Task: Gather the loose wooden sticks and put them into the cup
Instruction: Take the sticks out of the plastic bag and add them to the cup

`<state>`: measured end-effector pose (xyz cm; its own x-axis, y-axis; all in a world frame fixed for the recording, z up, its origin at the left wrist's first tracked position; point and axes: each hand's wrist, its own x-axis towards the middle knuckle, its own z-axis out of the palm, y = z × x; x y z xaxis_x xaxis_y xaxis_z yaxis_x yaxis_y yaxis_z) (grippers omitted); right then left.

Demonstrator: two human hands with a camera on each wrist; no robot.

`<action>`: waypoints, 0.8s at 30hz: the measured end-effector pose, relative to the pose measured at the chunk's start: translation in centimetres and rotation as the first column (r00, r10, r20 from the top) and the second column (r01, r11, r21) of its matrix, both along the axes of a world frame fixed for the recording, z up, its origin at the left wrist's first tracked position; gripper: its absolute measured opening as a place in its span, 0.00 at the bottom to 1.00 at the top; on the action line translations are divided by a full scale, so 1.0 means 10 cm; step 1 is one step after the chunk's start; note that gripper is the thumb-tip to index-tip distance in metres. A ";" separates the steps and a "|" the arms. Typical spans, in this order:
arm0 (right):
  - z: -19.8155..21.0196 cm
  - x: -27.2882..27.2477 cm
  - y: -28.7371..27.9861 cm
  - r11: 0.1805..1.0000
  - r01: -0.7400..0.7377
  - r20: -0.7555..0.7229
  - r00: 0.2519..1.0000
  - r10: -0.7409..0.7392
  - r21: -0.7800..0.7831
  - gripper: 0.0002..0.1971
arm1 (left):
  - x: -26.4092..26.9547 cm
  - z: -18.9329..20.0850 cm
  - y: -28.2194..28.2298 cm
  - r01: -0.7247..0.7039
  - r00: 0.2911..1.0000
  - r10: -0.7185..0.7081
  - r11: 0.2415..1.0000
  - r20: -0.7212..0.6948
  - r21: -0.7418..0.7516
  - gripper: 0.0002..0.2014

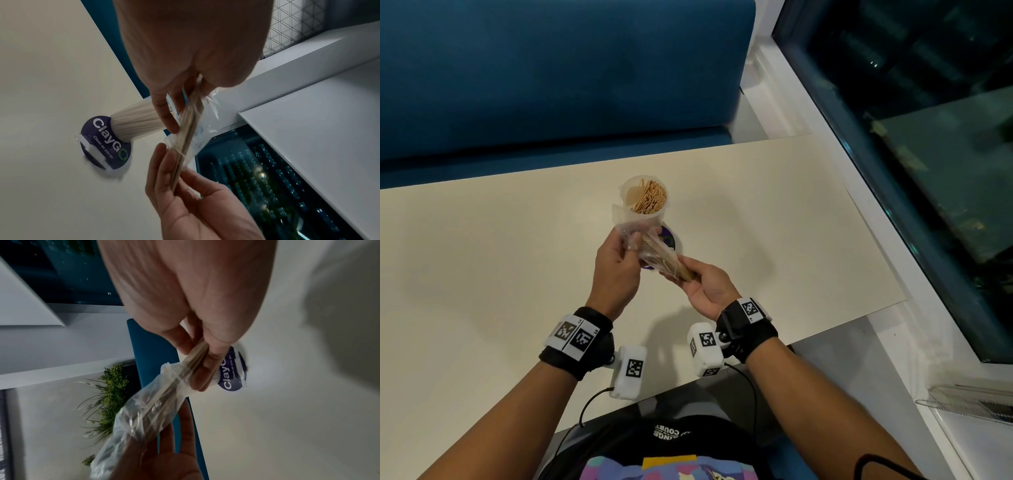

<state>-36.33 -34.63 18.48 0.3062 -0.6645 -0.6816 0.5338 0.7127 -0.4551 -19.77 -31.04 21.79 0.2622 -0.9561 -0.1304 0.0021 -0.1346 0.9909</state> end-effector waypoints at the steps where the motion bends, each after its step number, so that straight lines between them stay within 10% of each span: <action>1: 0.00 -0.01 0.00 1.000 -0.016 0.014 1.000 0.016 -0.019 0.13 | 0.02 -0.02 -0.01 -0.005 1.000 0.005 1.000 0.016 -0.005 0.12; 13: -0.14 -0.09 -0.04 0.978 -0.058 -0.107 0.994 0.037 -0.199 0.09 | 0.10 -0.01 -0.07 -0.162 0.937 0.193 0.979 -0.292 0.126 0.11; 24: -0.10 -0.08 -0.05 0.964 -0.084 -0.092 0.994 0.062 -0.252 0.14 | 0.07 -0.09 -0.04 -0.181 0.956 0.198 0.979 -0.214 0.099 0.11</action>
